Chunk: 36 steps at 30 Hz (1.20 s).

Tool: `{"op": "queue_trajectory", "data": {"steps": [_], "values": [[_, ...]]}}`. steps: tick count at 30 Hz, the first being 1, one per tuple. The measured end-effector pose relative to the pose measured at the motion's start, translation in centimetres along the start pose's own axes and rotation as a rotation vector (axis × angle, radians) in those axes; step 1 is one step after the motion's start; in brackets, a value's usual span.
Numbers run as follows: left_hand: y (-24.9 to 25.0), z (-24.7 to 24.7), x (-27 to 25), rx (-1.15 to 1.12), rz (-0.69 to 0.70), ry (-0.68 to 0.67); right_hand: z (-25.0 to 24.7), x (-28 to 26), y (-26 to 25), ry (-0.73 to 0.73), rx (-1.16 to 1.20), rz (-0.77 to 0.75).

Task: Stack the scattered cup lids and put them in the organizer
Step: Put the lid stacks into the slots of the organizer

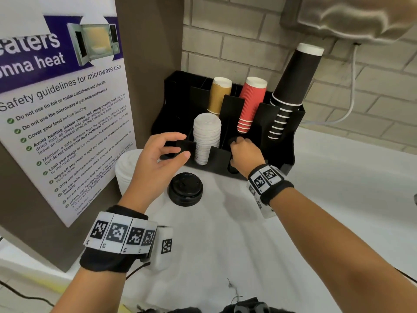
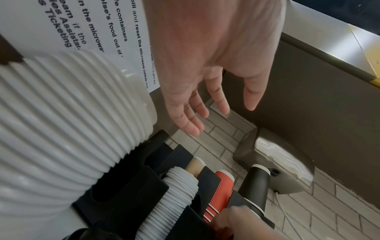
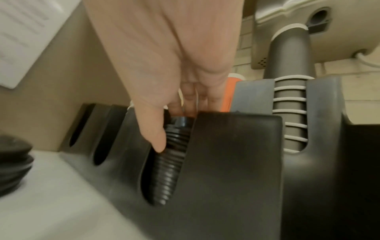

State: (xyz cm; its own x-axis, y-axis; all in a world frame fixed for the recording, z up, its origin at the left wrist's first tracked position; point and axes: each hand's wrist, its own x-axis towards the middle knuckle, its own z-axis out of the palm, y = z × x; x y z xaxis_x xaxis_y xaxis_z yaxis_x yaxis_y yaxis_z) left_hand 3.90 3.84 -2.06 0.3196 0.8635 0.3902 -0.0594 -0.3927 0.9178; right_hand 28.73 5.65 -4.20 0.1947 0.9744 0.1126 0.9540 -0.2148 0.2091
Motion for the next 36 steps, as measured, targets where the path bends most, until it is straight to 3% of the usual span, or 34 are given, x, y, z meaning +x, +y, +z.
{"op": "queue_trajectory", "data": {"steps": [18,20,23,24,25,27,29,31,36], "values": [[0.2,0.1,-0.1,0.009,0.017,-0.009,-0.2,-1.4,0.9,0.014,0.044,-0.039],[0.2,0.1,-0.1,0.008,0.018,-0.006,-1.3,-1.6,0.9,0.107,0.133,-0.04],[0.3,-0.1,0.1,0.009,0.019,0.009,-3.0,-2.1,-1.0,0.424,0.423,-0.146],[0.2,-0.2,0.1,0.006,0.016,0.013,-3.5,-2.3,-2.1,0.416,0.507,-0.214],[0.2,-0.2,0.2,-0.001,0.011,0.015,-3.7,-2.4,-3.3,0.304,0.569,-0.283],[0.1,-0.3,0.2,-0.014,0.006,0.015,-3.4,-2.6,-5.8,-0.128,0.59,-0.362],[0.0,-0.4,0.2,-0.018,0.002,0.005,-2.3,-2.5,-7.6,-0.474,0.494,-0.345],[-0.1,-0.5,0.0,-0.022,-0.007,-0.004,-1.3,-2.3,-8.6,-0.559,0.405,-0.326],[-0.3,-0.9,-0.3,-0.018,-0.02,0.013,0.3,-1.8,-9.5,-0.491,0.396,-0.319]]}}
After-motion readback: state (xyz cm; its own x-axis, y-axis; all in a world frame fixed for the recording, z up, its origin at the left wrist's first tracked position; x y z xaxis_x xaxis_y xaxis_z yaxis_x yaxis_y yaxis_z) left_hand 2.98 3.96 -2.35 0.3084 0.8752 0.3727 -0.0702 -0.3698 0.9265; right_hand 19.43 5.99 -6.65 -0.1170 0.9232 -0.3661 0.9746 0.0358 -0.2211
